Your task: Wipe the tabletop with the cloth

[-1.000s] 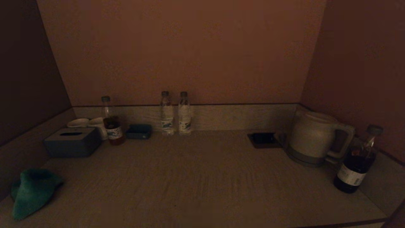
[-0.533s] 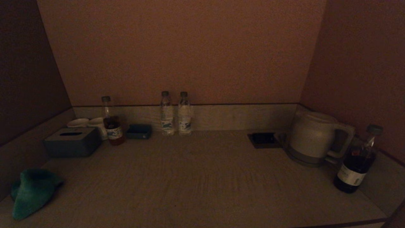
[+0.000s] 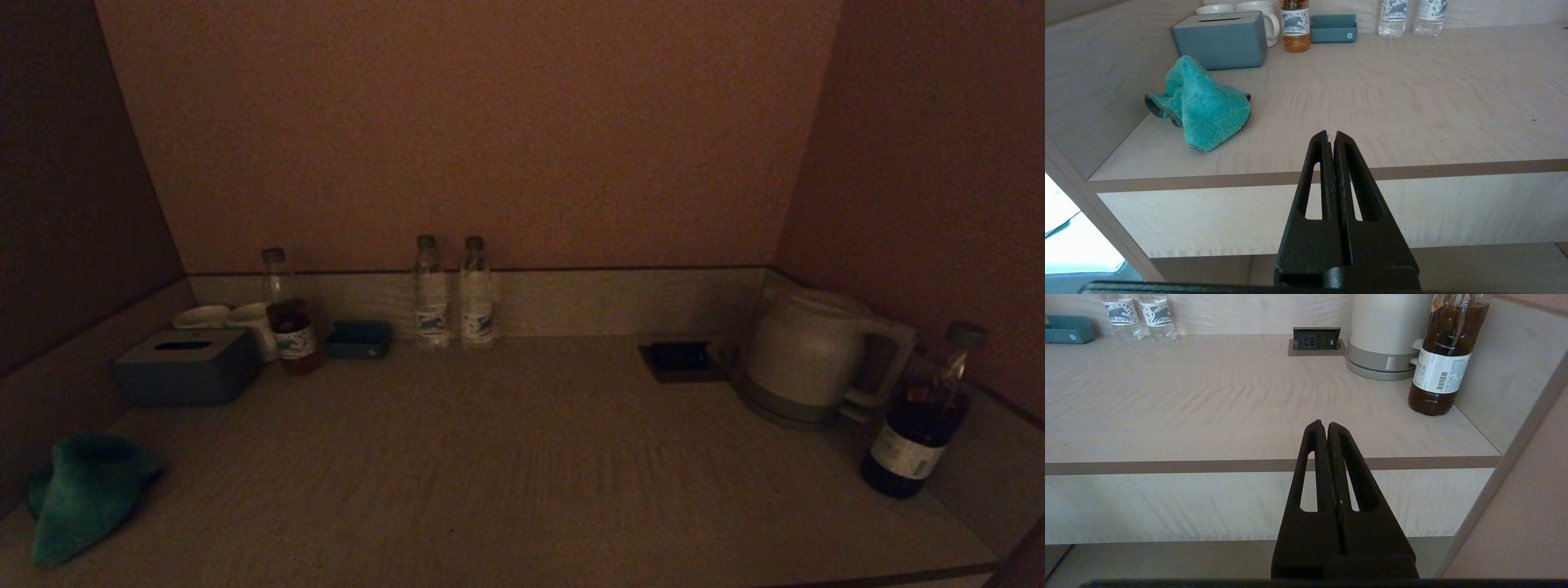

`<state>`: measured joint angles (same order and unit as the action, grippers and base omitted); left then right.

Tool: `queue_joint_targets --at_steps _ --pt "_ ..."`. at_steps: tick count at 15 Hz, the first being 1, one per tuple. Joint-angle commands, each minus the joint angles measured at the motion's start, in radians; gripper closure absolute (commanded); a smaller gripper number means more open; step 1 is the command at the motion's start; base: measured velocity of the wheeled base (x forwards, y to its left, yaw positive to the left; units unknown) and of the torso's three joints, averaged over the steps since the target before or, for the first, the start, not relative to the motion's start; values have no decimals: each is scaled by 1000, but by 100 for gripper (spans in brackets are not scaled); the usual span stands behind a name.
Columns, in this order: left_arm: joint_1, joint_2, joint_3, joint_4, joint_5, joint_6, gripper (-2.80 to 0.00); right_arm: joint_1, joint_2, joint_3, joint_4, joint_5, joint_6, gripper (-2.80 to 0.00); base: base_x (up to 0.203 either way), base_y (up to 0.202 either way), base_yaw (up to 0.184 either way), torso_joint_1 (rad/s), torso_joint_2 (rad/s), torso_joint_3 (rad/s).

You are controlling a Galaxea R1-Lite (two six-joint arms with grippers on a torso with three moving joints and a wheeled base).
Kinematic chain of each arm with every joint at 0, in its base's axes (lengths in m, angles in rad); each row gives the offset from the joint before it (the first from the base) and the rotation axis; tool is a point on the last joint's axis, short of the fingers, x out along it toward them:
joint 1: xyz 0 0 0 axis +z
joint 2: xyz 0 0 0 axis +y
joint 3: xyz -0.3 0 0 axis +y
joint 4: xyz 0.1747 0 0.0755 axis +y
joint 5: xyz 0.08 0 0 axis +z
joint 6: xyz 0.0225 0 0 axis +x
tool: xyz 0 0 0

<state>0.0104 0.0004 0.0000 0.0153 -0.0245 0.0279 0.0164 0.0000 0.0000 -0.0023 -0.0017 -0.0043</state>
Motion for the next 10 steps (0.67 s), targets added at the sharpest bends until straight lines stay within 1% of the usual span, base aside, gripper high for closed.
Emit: queue_joint_targets --at_steps 1,10 --pt "0 0 0 0 0 0 0 0 2 0 -1 0 0 0 0 0 0 0 0 0" --pt "0 0 0 0 0 1 0 0 2 0 -1 0 1 0 0 0 0 0 0 0"
